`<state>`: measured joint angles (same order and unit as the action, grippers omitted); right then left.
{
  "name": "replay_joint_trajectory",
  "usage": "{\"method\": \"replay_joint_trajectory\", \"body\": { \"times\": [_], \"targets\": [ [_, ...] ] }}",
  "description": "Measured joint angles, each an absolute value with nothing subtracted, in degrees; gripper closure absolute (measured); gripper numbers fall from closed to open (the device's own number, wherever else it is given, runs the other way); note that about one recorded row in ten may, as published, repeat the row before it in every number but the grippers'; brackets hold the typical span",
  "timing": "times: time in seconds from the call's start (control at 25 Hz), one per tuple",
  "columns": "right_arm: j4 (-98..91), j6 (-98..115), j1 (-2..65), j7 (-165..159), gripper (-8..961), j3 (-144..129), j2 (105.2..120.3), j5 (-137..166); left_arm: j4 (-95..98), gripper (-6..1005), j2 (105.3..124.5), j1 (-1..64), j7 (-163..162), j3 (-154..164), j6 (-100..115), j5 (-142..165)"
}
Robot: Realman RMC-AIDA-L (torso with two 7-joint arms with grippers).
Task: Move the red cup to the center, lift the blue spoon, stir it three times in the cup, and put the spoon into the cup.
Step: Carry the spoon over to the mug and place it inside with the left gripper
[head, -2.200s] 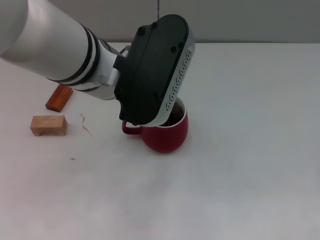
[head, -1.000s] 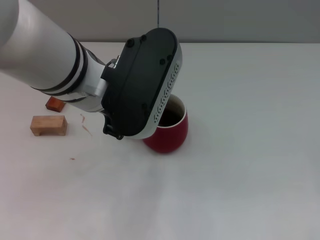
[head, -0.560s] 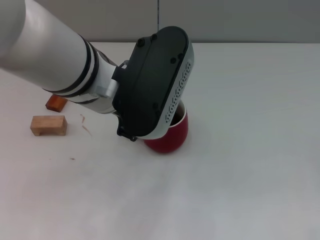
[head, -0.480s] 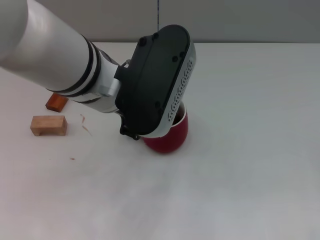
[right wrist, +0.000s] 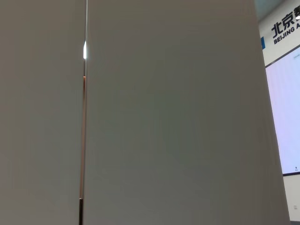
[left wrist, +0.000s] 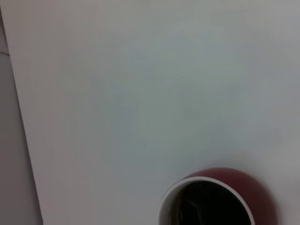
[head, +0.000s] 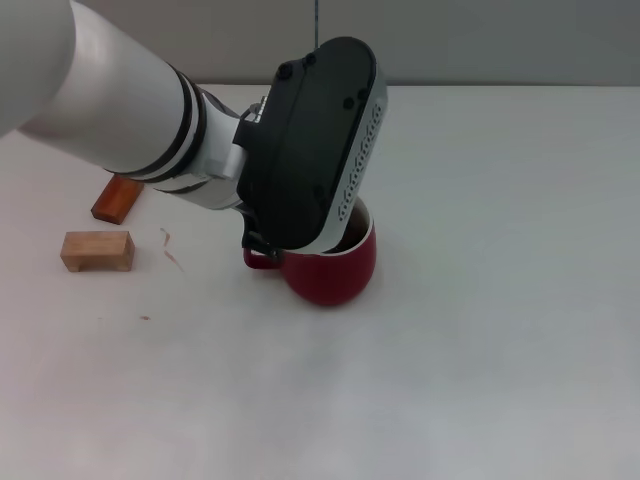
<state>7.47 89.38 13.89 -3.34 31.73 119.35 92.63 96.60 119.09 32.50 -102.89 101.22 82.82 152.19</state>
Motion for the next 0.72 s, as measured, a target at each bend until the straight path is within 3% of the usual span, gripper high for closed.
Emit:
{"method": "replay_joint_trajectory", "body": {
  "times": [0.72],
  "targets": [
    [7.47, 89.38, 14.07, -3.34, 267, 31.64, 119.35, 92.63, 98.71, 830, 118.86, 31.64, -103.01, 100.86, 88.02, 155.07]
  ]
}}
